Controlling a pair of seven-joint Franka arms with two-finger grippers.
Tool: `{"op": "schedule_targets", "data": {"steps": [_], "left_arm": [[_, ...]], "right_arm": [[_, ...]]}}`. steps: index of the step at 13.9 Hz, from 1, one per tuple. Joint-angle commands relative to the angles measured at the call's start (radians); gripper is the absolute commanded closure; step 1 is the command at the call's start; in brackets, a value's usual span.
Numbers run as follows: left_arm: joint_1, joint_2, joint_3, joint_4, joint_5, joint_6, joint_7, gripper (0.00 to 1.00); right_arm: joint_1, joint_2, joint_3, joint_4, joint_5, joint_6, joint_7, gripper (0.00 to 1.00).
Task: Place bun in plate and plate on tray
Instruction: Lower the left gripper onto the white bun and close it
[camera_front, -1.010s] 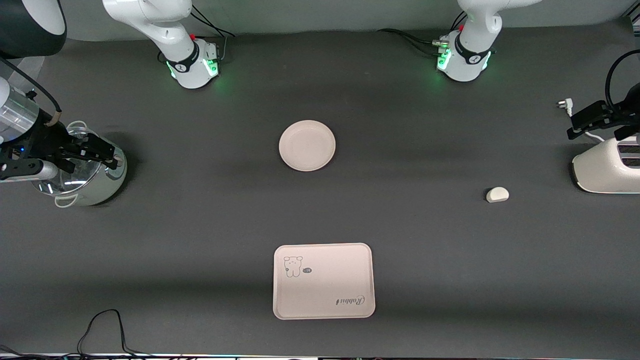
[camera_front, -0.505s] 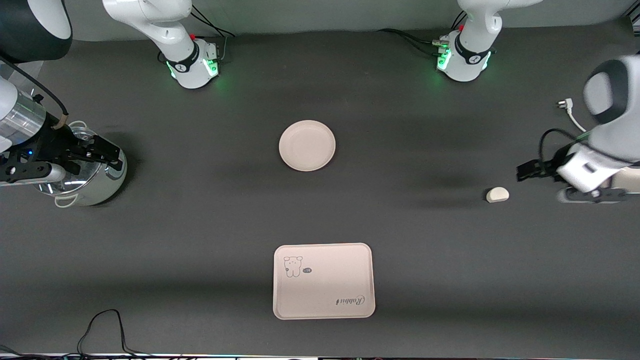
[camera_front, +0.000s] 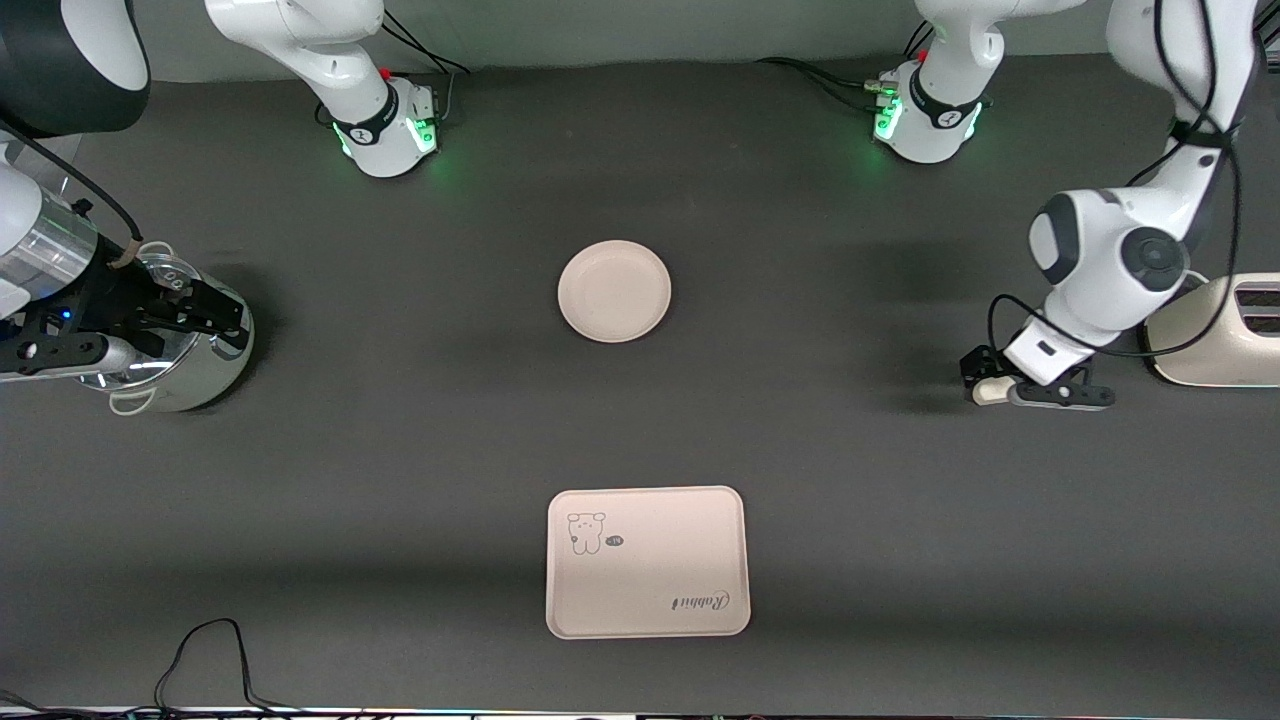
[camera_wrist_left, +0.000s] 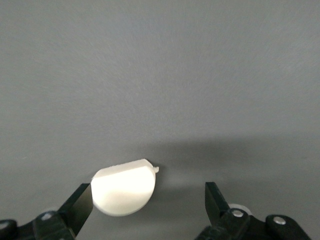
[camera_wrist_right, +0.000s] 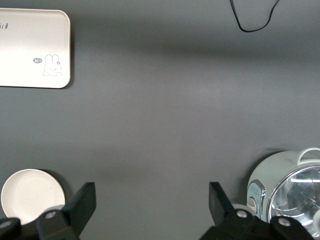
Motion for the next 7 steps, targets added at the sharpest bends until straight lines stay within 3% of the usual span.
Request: {"op": "schedule_targets", "data": {"steps": [1,5,7], "left_arm": [[0.0,0.067,0.007,-0.02,0.009,0.111,0.045,0.0],[0.005,0.074,0.007,-0.025,0.007,0.122,0.105,0.01],[0.008,0.074,0.01,-0.025,0.007,0.116,0.105,0.12]], "right_arm": [[0.006,0.011,0.0,0.025,-0.008,0.0,0.021,0.0],[0.014,0.019,0.002,0.028,-0.009,0.002,0.021,0.0],[0.014,0.028,0.002,0.028,-0.015,0.009,0.021,0.0]]}}
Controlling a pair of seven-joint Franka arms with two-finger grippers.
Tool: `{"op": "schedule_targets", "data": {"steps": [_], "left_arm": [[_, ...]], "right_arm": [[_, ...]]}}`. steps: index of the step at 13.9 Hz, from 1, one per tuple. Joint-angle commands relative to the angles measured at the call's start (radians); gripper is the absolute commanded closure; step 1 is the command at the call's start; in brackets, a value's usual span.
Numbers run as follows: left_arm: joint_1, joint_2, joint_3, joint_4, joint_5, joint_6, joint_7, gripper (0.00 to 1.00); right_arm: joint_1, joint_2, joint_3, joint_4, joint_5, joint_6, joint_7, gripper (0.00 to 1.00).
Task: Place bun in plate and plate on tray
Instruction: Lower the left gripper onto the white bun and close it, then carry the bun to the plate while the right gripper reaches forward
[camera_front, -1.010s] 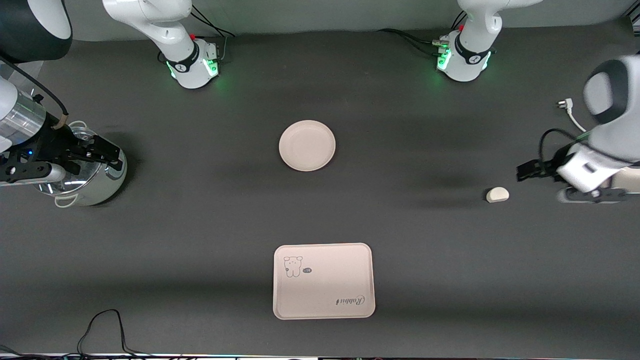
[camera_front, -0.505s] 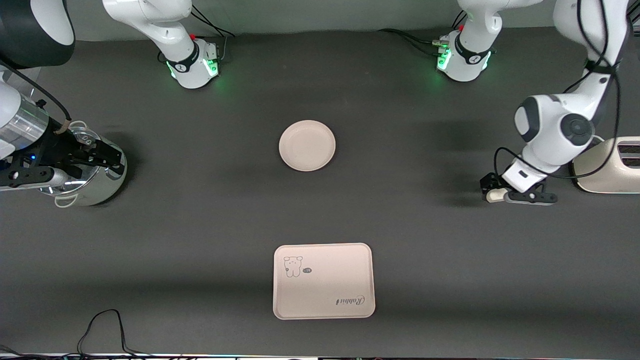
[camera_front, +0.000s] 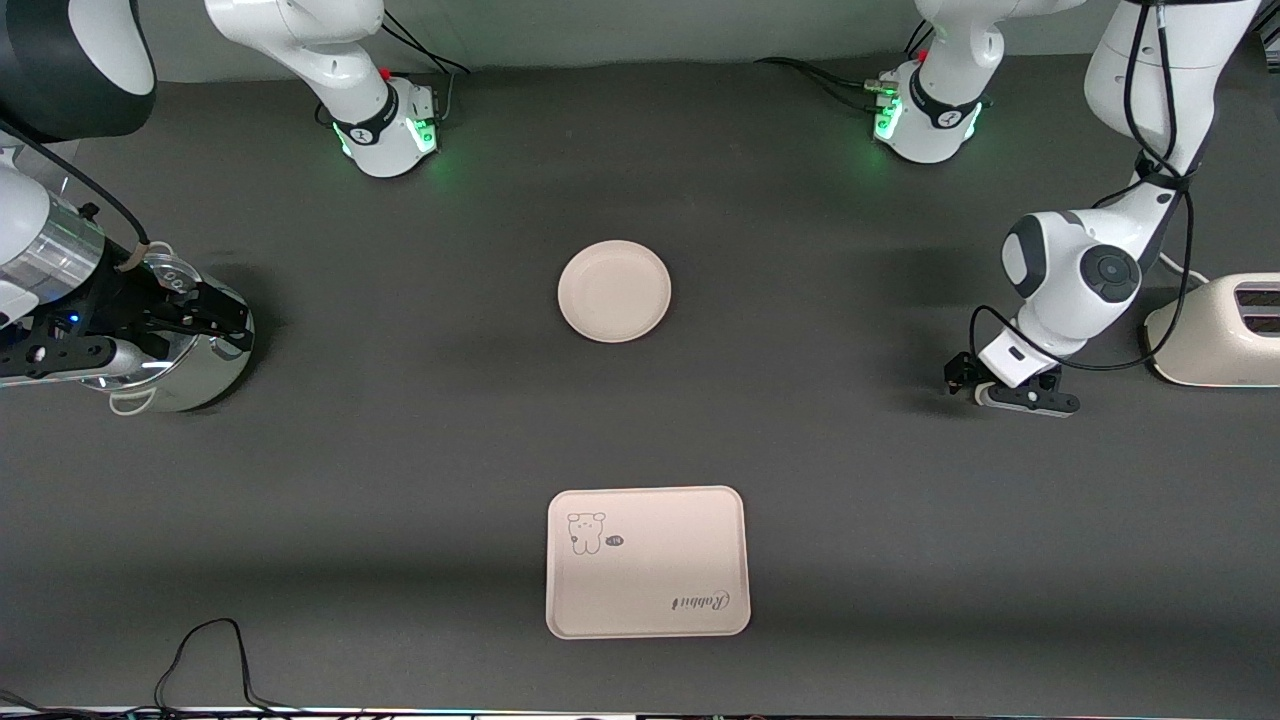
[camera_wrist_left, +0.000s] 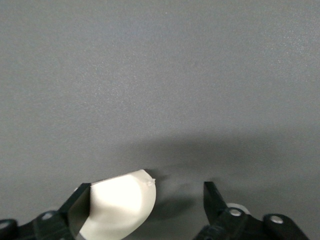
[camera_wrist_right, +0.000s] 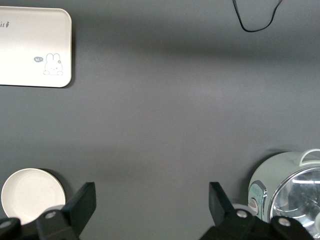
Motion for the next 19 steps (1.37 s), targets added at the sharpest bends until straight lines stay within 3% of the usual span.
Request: {"op": "schedule_targets", "data": {"steps": [1,3,5,9,12,16,18,19], "left_arm": [[0.006,-0.018,0.008,-0.015,0.006,-0.003,0.026,0.23],[0.024,-0.021,0.01,-0.015,0.006,-0.006,0.038,0.57],[0.024,-0.039,0.008,-0.014,0.006,-0.046,0.043,0.98],[0.018,-0.106,0.004,-0.006,0.002,-0.141,0.029,1.0],[0.006,-0.201,-0.007,0.052,-0.013,-0.341,0.009,1.0],[-0.077,-0.298,-0.108,0.257,-0.013,-0.752,-0.272,1.0],[-0.131,-0.317,-0.174,0.351,-0.017,-0.851,-0.411,1.0],[-0.155,-0.318,-0.211,0.398,-0.031,-0.876,-0.475,1.0]], "right_arm": [[0.007,0.028,0.001,0.027,-0.017,0.008,0.021,0.0],[0.007,0.029,0.001,0.029,-0.019,0.009,0.021,0.0],[0.007,0.046,0.0,0.027,-0.019,0.009,0.021,0.0],[0.065,0.141,0.001,0.021,-0.002,0.052,0.027,0.0],[0.143,0.218,0.0,0.011,0.04,0.135,0.191,0.0],[0.15,0.31,-0.003,0.001,0.165,0.187,0.197,0.0],[0.143,0.328,-0.006,-0.025,0.187,0.224,0.191,0.0],[0.136,0.357,-0.006,-0.025,0.251,0.227,0.185,0.0]]}}
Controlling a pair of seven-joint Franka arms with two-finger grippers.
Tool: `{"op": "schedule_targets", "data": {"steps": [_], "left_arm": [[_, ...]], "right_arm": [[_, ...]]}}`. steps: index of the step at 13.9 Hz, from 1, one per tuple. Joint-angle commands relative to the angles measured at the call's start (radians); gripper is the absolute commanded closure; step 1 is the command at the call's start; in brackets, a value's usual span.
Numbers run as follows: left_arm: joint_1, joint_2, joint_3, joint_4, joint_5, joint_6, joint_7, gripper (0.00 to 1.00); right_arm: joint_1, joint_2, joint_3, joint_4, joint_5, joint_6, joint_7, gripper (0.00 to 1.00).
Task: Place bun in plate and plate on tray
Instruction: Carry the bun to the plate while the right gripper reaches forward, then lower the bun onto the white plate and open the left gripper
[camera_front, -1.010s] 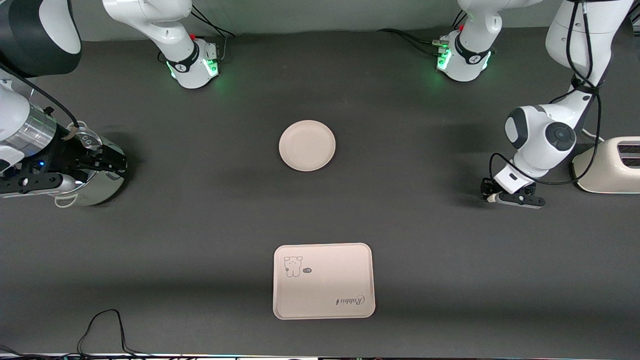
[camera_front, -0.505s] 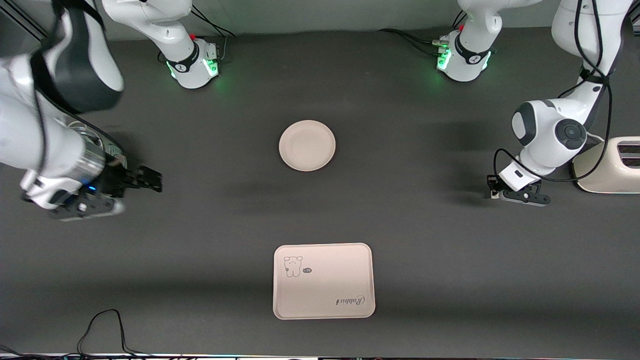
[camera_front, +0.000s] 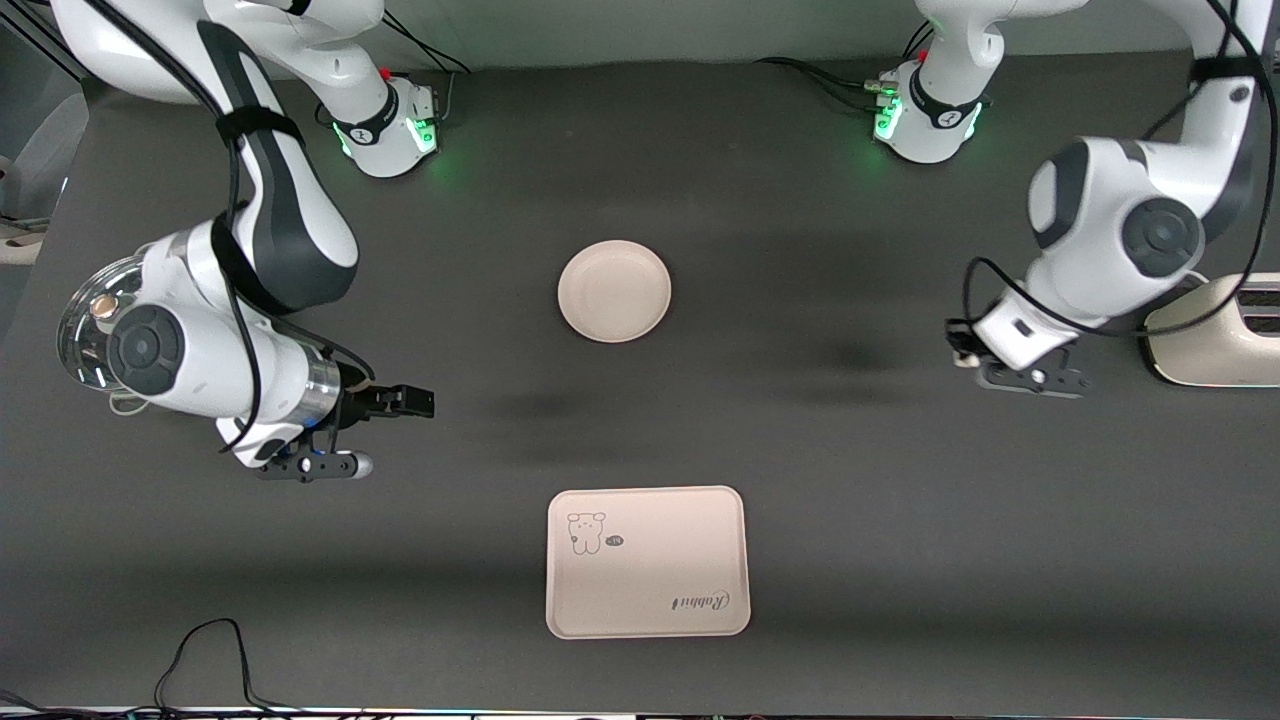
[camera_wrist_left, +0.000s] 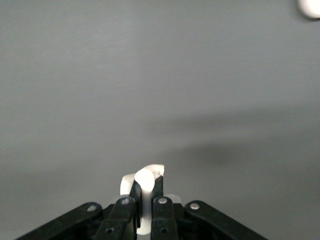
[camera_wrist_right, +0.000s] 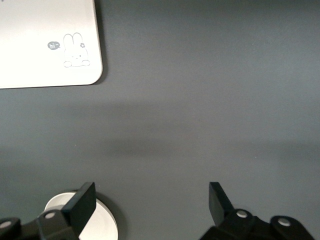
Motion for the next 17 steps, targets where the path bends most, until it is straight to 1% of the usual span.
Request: {"op": "schedule_targets", "data": {"steps": [1,2,4,6,7,9,10,12,13,15,17], "left_arm": [[-0.071,0.009,-0.077,0.127,-0.039,-0.087,-0.188,1.0],[-0.094,0.02,-0.108,0.165,-0.059,-0.103,-0.259,1.0],[-0.16,0.066,-0.154,0.187,-0.064,-0.066,-0.421,1.0],[-0.255,0.126,-0.163,0.204,-0.049,0.015,-0.579,1.0],[-0.294,0.161,-0.163,0.207,-0.049,0.052,-0.621,1.0],[-0.37,0.204,-0.162,0.207,-0.047,0.121,-0.731,1.0],[-0.419,0.227,-0.162,0.209,-0.024,0.143,-0.806,1.0],[-0.472,0.282,-0.162,0.209,0.103,0.195,-0.911,1.0],[-0.495,0.302,-0.163,0.21,0.14,0.215,-0.965,1.0],[-0.574,0.368,-0.156,0.212,0.204,0.285,-1.069,1.0],[-0.584,0.411,-0.157,0.212,0.276,0.296,-1.111,1.0]], "right_arm": [[-0.011,0.05,-0.004,-0.017,0.134,0.03,0.005,0.0],[-0.011,0.055,-0.004,-0.029,0.142,0.04,0.005,0.0],[-0.017,0.048,-0.008,-0.071,0.15,0.051,0.0,0.0],[-0.044,0.043,-0.01,-0.129,0.153,0.074,-0.039,0.0],[-0.05,0.02,-0.01,-0.19,0.162,0.111,-0.101,0.0],[-0.05,-0.029,-0.014,-0.305,0.263,0.184,-0.168,0.0],[-0.049,-0.049,-0.017,-0.351,0.28,0.212,-0.204,0.0],[-0.047,-0.069,-0.019,-0.424,0.286,0.264,-0.218,0.0],[-0.047,-0.074,-0.018,-0.45,0.288,0.283,-0.219,0.0],[-0.044,-0.072,-0.017,-0.47,0.301,0.3,-0.219,0.0],[-0.02,-0.075,-0.016,-0.508,0.329,0.336,-0.227,0.0]]}}
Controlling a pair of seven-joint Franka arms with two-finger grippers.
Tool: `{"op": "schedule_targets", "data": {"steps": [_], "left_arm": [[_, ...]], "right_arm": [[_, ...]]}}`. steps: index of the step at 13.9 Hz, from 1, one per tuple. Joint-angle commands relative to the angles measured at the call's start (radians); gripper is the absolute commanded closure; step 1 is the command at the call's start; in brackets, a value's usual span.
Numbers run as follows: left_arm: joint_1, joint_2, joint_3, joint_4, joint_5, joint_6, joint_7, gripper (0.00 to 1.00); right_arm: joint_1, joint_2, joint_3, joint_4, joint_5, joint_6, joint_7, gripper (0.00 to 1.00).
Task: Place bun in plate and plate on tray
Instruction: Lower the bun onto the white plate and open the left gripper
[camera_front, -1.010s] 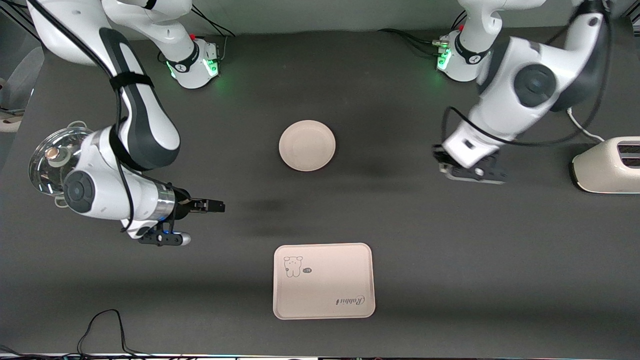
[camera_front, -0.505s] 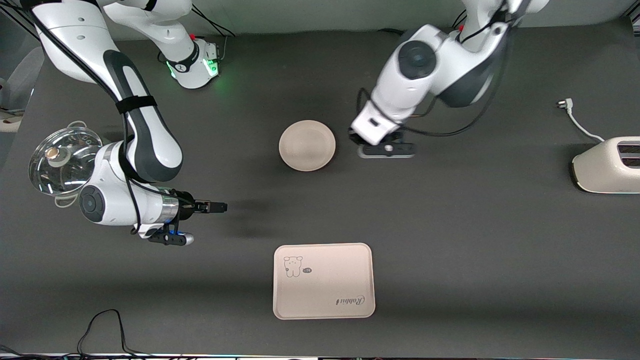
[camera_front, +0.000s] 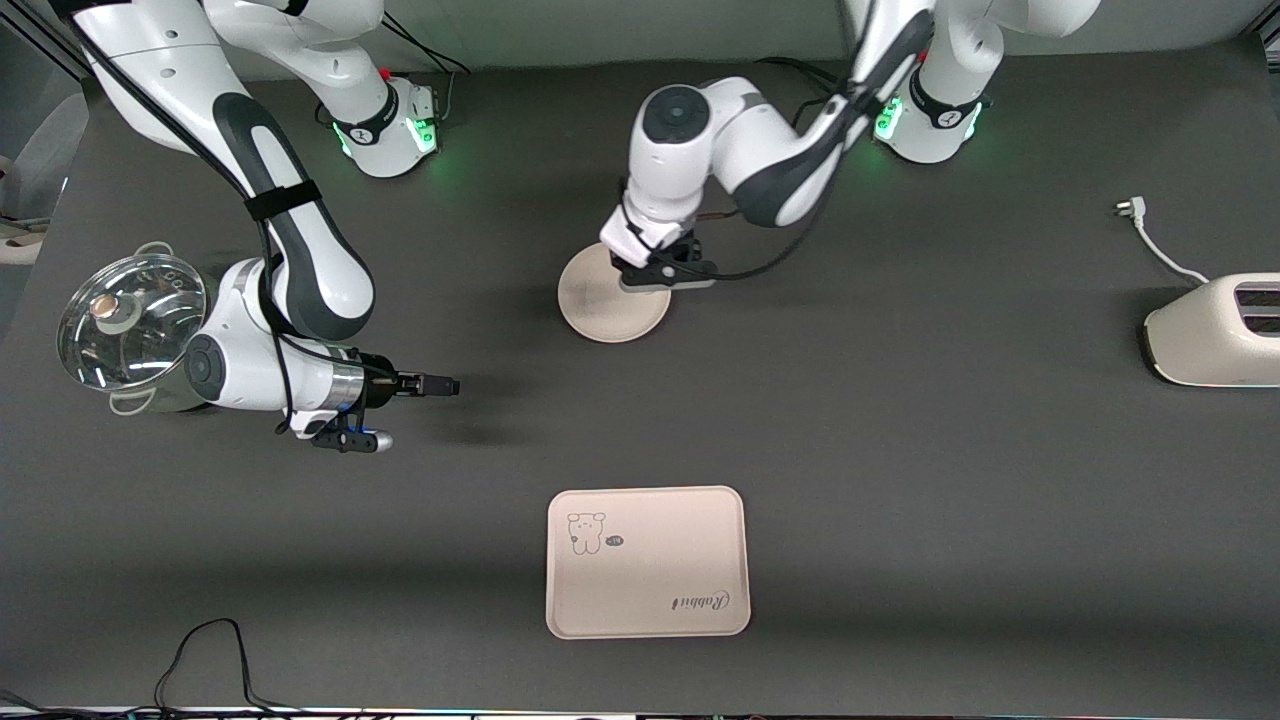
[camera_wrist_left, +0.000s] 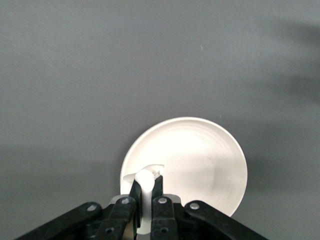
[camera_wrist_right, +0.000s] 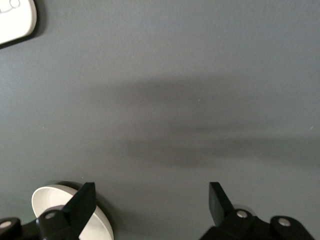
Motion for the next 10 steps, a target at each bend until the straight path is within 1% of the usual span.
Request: {"op": "schedule_targets", "data": {"steps": [1,3,5,6,8,9,10], "left_arm": [[-0.032,0.067,0.017,0.03,0.065,0.009,-0.057,1.0],[-0.061,0.088,0.019,0.032,0.067,0.012,-0.097,1.0],[-0.076,0.125,0.02,0.029,0.07,0.07,-0.164,1.0],[-0.083,0.134,0.02,0.023,0.074,0.091,-0.168,1.0],[-0.089,0.146,0.022,0.023,0.112,0.095,-0.194,1.0],[-0.089,0.153,0.022,0.023,0.12,0.095,-0.214,0.96],[-0.092,0.154,0.022,0.023,0.12,0.095,-0.221,0.85]], "right_arm": [[0.03,-0.037,-0.004,-0.09,0.043,0.072,-0.054,0.0],[0.039,-0.04,0.0,-0.133,0.043,0.114,-0.066,0.0],[0.059,-0.042,0.0,-0.171,0.045,0.149,-0.066,0.0],[0.059,-0.042,0.0,-0.193,0.045,0.173,-0.072,0.0],[0.065,-0.042,0.0,-0.211,0.045,0.184,-0.086,0.0],[0.069,-0.042,0.0,-0.217,0.045,0.184,-0.086,0.0],[0.079,-0.04,0.0,-0.22,0.045,0.184,-0.086,0.0]]}}
